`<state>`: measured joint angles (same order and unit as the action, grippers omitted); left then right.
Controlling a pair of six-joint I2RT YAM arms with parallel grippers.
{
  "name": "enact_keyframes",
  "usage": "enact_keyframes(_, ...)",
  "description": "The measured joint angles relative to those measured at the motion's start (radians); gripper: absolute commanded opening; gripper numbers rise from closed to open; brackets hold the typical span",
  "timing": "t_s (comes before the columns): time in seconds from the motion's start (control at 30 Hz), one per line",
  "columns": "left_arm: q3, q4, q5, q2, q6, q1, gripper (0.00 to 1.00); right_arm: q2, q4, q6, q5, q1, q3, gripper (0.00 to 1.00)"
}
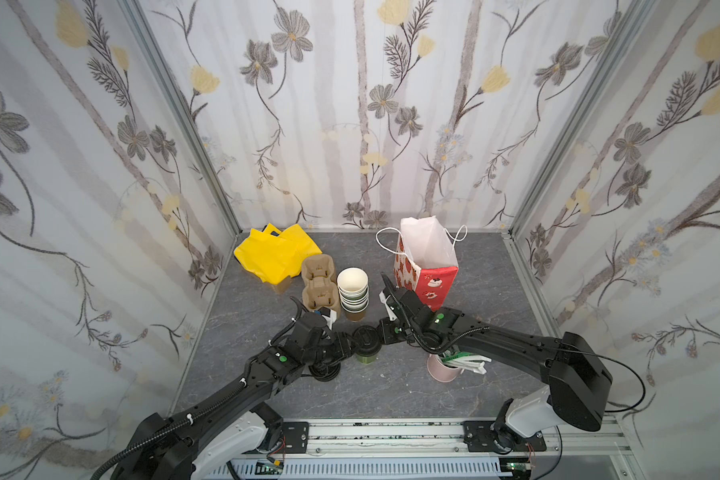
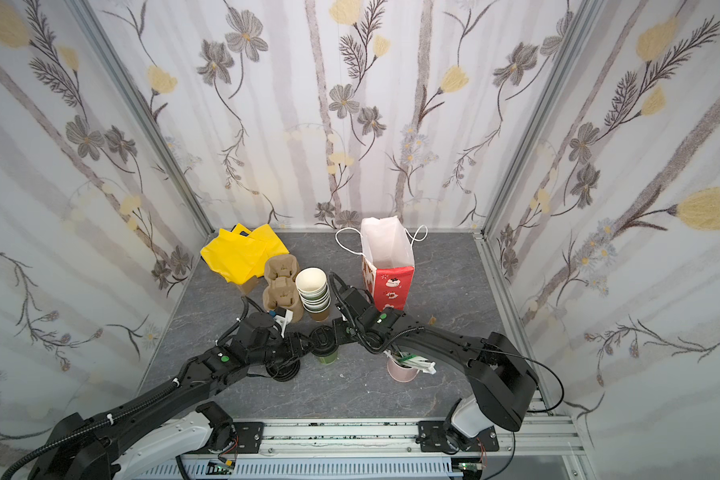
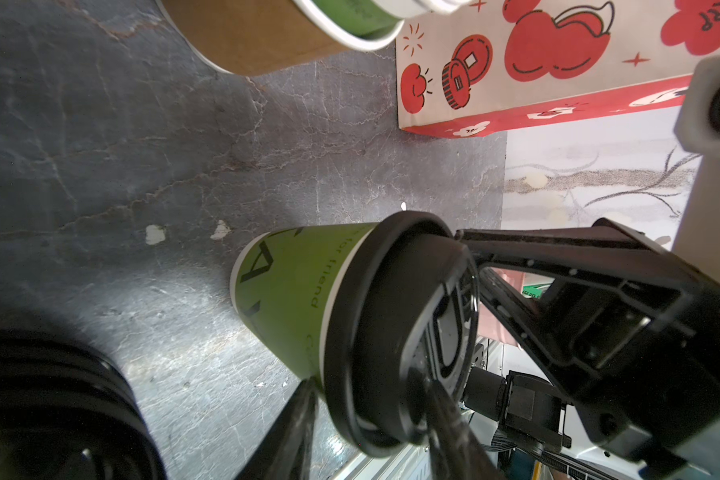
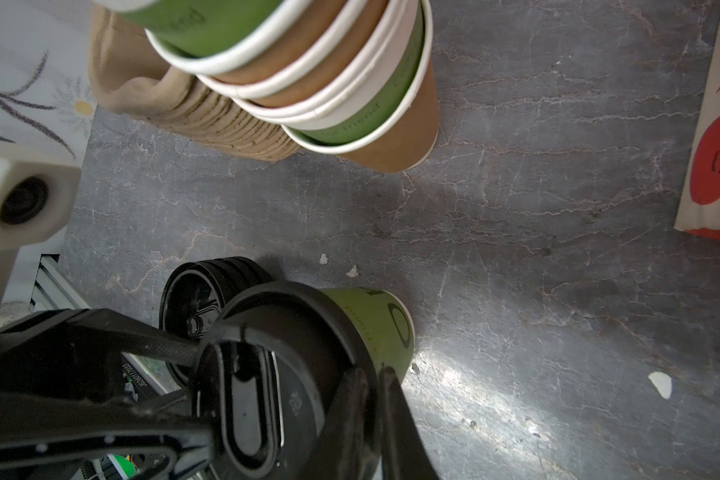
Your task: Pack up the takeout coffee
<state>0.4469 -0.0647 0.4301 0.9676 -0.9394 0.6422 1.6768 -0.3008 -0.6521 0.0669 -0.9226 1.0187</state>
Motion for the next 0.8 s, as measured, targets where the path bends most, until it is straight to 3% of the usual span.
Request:
enact_keyframes(0.37,0.000,0.000,-0.007,-0.001,0.000,0.000,0.43,0.013,0.036,0.007,-0.016,-0.009,-0.016,0.12)
enact_keyframes(0.53,0.000,-0.001,-0.006,-0.002,0.000,0.000,0.43,-0.001,-0.013,0.007,-0.028,-0.012,0.011,0.23)
enact_keyframes(0.8,0.000,0.000,-0.006,-0.002,0.000,0.000,0.43,-0.085,-0.094,0.018,-0.029,-0.018,0.081,0.31)
